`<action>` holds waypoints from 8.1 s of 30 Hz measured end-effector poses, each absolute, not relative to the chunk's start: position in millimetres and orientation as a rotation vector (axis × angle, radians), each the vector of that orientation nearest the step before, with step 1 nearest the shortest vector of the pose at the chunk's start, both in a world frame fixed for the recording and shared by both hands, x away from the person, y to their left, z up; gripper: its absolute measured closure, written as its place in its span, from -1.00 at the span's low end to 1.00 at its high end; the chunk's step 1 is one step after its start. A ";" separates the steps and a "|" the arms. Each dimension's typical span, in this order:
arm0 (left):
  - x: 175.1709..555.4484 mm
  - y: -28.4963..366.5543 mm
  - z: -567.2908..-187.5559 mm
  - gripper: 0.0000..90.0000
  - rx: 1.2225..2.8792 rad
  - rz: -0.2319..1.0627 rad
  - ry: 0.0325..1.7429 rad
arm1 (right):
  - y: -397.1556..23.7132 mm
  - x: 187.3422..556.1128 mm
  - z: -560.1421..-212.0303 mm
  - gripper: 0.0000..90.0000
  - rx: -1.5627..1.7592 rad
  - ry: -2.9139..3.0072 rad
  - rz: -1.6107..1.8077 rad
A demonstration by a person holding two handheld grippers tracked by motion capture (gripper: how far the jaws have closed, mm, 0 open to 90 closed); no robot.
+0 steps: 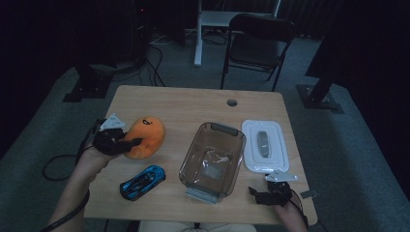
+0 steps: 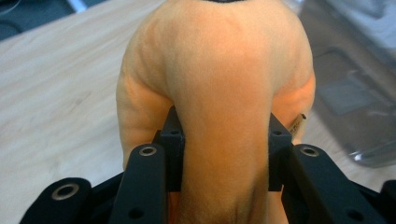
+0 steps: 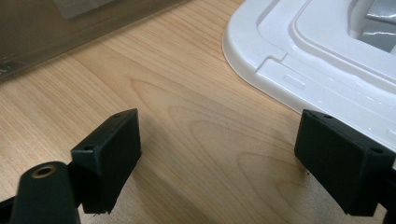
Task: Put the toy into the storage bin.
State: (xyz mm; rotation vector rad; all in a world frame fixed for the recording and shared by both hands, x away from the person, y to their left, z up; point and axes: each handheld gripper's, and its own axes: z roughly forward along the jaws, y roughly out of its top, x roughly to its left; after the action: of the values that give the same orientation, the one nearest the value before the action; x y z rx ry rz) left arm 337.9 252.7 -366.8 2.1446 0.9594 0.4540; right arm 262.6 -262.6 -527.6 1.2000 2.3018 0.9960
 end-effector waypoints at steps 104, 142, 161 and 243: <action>386.2 1.1 -401.6 -0.06 2.679 0.164 0.420 | -262.8 262.2 -527.6 -0.69 1.199 2.302 1.001; 360.7 46.3 -375.9 -0.76 2.564 0.168 0.521 | -263.0 260.5 -527.7 -0.69 1.203 2.298 0.996; 343.7 106.9 -373.0 -0.75 2.505 0.220 0.612 | -262.9 260.5 -527.7 -0.69 1.202 2.298 0.994; 302.0 224.6 -497.2 -0.66 2.562 0.235 0.986 | -252.3 259.1 -526.2 -0.71 1.192 2.298 1.066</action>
State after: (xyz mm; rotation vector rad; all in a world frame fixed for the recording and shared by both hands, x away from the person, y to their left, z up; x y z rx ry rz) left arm 302.0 224.6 -497.2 2.5620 0.9857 0.2347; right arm 259.1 -252.3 -526.2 1.1923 2.2983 1.0657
